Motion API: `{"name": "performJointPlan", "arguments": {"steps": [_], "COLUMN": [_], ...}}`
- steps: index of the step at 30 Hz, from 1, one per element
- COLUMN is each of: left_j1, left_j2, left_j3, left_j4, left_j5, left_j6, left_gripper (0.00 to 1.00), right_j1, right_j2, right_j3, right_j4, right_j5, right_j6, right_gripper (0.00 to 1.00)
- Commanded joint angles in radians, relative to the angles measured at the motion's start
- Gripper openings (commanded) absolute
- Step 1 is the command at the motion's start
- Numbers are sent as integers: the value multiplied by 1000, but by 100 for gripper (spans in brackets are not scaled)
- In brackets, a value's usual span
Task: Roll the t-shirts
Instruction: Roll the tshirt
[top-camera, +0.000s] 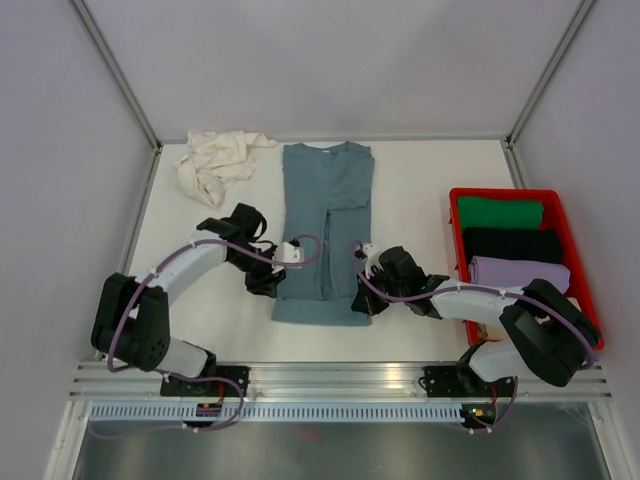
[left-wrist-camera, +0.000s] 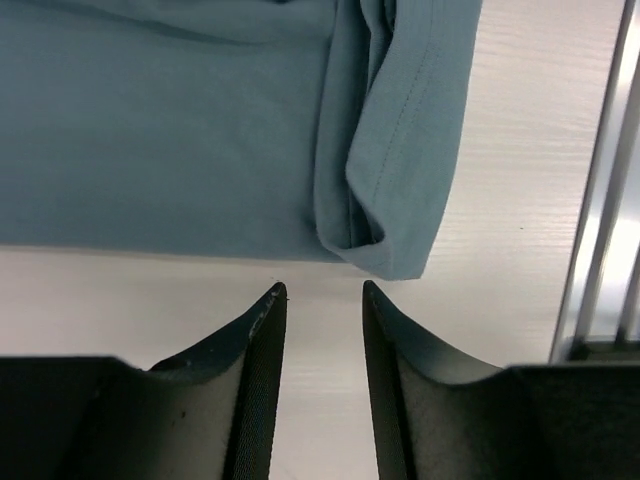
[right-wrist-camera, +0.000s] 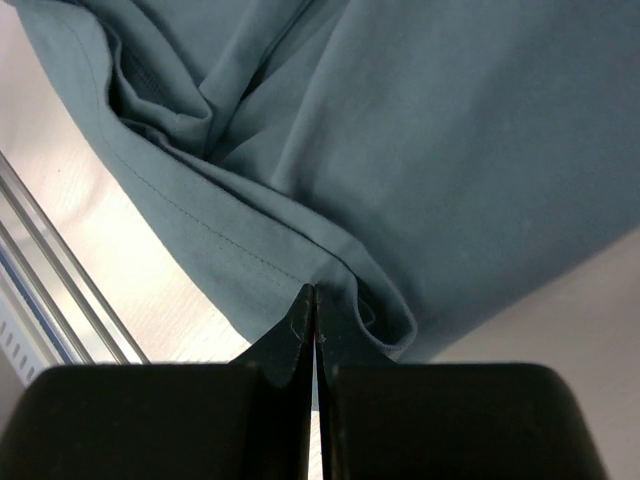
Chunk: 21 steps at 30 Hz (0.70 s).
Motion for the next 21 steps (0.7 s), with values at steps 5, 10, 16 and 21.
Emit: {"name": "performJointPlan", "arguments": {"steps": [5,10,16,21], "left_j1": [-204,-297,-306,-306], "left_j2": [-349,-417,-269,-176], "left_j3": [-173,-260,-274,-265], "left_j4": [178,215,347,368], "left_j5": [-53,-45,-218,-327], "left_j6": [64,72,15,-29], "left_gripper": [41,49,33,26], "right_j1": [-9,-9,-9,-9], "right_j2": [3,5,22,-1], "right_j3": [33,35,50,45], "right_j4": [1,-18,-38,-67], "right_j5": [33,36,36,56], "right_j6": [-8,-28,-39,-53], "right_gripper": [0,0,0,0]}}
